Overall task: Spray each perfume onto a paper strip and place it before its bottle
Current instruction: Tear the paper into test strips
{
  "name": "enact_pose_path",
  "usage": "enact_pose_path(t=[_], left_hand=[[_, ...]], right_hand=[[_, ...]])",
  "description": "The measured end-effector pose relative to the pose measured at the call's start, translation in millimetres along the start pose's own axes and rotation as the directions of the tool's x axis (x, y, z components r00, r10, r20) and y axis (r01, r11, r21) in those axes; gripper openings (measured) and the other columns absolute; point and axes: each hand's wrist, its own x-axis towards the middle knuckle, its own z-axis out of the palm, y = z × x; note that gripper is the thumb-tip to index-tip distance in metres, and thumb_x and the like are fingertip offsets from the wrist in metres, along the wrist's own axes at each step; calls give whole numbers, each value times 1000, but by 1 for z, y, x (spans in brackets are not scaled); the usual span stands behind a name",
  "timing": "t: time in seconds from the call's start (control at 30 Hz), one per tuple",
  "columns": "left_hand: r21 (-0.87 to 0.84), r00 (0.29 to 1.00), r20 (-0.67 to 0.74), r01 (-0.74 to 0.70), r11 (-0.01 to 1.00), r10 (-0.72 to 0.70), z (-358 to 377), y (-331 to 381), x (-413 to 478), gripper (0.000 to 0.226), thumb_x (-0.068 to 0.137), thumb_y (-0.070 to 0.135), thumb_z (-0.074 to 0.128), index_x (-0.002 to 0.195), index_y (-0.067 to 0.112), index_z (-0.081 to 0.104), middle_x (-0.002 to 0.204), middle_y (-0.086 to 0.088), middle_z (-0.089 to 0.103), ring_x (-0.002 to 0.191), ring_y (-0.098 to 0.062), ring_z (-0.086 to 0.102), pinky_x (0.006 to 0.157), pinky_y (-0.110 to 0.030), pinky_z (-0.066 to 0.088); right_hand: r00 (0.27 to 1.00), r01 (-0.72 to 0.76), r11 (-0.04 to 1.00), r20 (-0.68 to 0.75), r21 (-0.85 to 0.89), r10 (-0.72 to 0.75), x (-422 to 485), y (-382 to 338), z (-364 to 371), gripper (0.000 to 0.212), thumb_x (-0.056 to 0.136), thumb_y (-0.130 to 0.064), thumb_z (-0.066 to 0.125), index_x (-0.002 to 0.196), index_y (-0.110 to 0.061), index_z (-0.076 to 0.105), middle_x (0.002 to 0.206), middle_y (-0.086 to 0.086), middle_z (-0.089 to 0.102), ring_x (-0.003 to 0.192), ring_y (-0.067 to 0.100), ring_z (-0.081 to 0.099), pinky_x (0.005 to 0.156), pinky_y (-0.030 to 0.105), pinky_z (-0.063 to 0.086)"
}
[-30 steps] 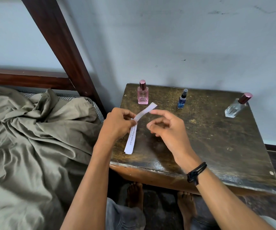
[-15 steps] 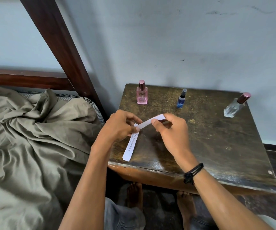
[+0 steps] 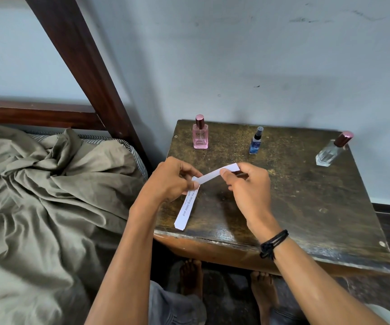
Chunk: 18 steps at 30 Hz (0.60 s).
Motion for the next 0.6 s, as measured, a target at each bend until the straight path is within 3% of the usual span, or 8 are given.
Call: enact_pose_path(t=[0.17, 0.43, 0.53, 0.6], left_hand=[[-81, 1000, -13, 24, 996, -25, 1, 4, -1, 19, 80, 0, 80, 94, 12, 80, 56, 5, 59, 55, -3, 58, 67, -19, 55], [-135, 998, -51, 30, 990, -37, 4, 9, -3, 20, 80, -5, 78, 95, 9, 79, 56, 3, 59, 57, -4, 60, 67, -20, 57], [-121, 997, -61, 43, 992, -51, 6, 11, -3, 21, 80, -3, 78, 92, 15, 80, 59, 4, 62, 60, -4, 62, 73, -27, 60], [4, 989, -124, 86, 996, -84, 0, 3, -2, 25, 78, 4, 79, 83, 28, 80, 66, 8, 67, 73, -11, 67, 81, -32, 59]], right_hand=[[998, 2, 999, -57, 52, 0, -2, 0, 0, 22, 89, -18, 76, 73, -33, 72, 78, 1, 71, 78, 30, 66, 76, 57, 57], [991, 42, 992, -128, 118, -27, -8, -1, 2, 13, 91, -8, 73, 85, -19, 74, 82, -2, 70, 65, 10, 68, 68, 49, 62], [989, 55, 990, -141, 133, -36, -13, -1, 3, 18, 92, -6, 72, 86, -23, 72, 85, 2, 70, 69, 15, 70, 64, 40, 63], [978, 41, 983, -208, 179, -3, -10, -7, -5, 16, 95, -8, 70, 90, -24, 69, 85, 3, 70, 66, 11, 71, 59, 31, 62]])
